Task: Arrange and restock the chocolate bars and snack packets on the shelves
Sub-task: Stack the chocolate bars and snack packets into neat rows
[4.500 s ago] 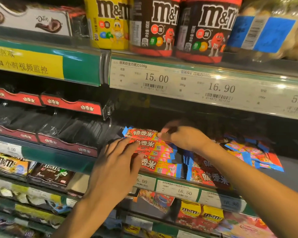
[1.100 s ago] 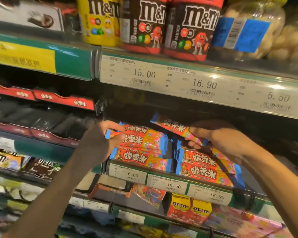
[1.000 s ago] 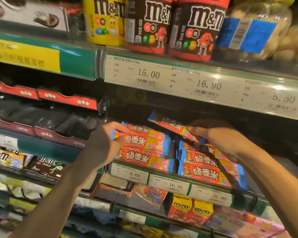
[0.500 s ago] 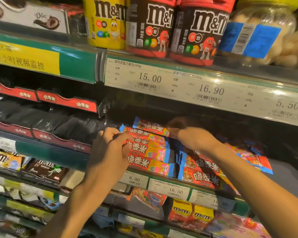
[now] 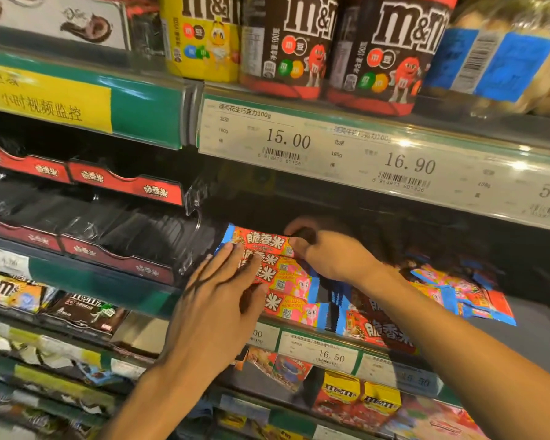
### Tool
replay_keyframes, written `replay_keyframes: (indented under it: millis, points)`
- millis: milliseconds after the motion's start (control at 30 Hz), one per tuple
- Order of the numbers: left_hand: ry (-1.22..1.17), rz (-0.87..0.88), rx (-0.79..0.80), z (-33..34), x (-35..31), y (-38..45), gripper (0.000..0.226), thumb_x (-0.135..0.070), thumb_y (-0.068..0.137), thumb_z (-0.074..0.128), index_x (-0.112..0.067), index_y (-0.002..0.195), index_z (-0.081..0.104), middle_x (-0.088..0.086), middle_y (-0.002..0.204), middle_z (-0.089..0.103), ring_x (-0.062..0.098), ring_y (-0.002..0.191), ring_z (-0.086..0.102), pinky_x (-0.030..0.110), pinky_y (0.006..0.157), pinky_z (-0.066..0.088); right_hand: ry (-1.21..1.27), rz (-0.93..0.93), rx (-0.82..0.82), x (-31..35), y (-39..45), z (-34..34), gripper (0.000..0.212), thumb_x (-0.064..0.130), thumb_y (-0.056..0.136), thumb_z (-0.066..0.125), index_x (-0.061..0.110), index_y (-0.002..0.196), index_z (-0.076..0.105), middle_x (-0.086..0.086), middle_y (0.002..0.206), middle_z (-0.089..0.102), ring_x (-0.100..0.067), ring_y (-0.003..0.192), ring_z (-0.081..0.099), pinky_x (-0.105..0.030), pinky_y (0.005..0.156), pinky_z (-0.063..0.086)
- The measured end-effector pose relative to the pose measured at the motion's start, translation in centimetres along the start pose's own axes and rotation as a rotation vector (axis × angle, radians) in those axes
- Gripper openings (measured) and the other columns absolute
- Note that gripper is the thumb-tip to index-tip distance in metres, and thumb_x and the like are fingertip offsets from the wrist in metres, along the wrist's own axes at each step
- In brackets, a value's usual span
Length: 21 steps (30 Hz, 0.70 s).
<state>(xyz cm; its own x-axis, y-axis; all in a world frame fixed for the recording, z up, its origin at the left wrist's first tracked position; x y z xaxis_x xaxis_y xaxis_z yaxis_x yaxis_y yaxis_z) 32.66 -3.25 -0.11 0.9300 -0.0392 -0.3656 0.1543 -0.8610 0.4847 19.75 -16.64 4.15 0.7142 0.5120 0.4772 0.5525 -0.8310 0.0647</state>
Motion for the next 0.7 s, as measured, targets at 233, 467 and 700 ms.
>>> replay_keyframes:
  millis: [233, 467, 700]
  points:
    - [-0.030, -0.061, 0.014, 0.4, 0.1, 0.8, 0.064, -0.064, 0.087, 0.031, -0.030, 0.135, 0.058, -0.005, 0.150, 0.042, 0.013, 0.143, 0.032, 0.046, 0.108, 0.044, -0.085, -0.023, 0.024, 0.1, 0.2, 0.7, 0.028, 0.044, 0.097, 0.053, 0.034, 0.123, 0.056, 0.003, 0.106, 0.069, -0.013, 0.091, 0.065, -0.035, 0.080, 0.057]
    - [0.031, -0.070, -0.007, -0.2, 0.0, 0.1, 0.044, -0.054, 0.092, 0.052, -0.033, 0.128, 0.063, -0.008, 0.144, 0.052, 0.013, 0.137, 0.043, 0.044, 0.100, 0.049, -0.097, -0.030, -0.001, -0.1, -0.2, 0.5, 0.029, 0.043, 0.095, 0.058, 0.035, 0.122, 0.058, 0.008, 0.112, 0.066, -0.011, 0.097, 0.063, -0.027, 0.081, 0.053]
    - [-0.046, -0.146, 0.034, -0.2, -0.2, 0.9, 0.045, -0.053, 0.091, 0.054, -0.041, 0.135, 0.056, -0.020, 0.153, 0.035, 0.004, 0.142, 0.032, 0.042, 0.097, 0.050, -0.150, -0.103, 0.022, 0.9, -0.8, 1.8, 0.039, 0.041, 0.102, 0.043, 0.040, 0.141, 0.046, 0.011, 0.130, 0.063, -0.015, 0.113, 0.062, -0.040, 0.092, 0.054]
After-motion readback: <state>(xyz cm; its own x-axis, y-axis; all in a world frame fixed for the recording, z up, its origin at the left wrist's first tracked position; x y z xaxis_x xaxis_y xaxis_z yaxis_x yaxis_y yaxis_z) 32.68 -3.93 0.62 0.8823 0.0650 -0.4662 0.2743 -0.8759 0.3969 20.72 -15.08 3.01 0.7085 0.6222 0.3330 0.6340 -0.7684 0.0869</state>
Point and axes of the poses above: each hand's wrist, its own y-axis towards the middle knuckle, its own z-axis out of the palm, x = y × z, the point moved 7 cm from there along y, towards the middle knuckle
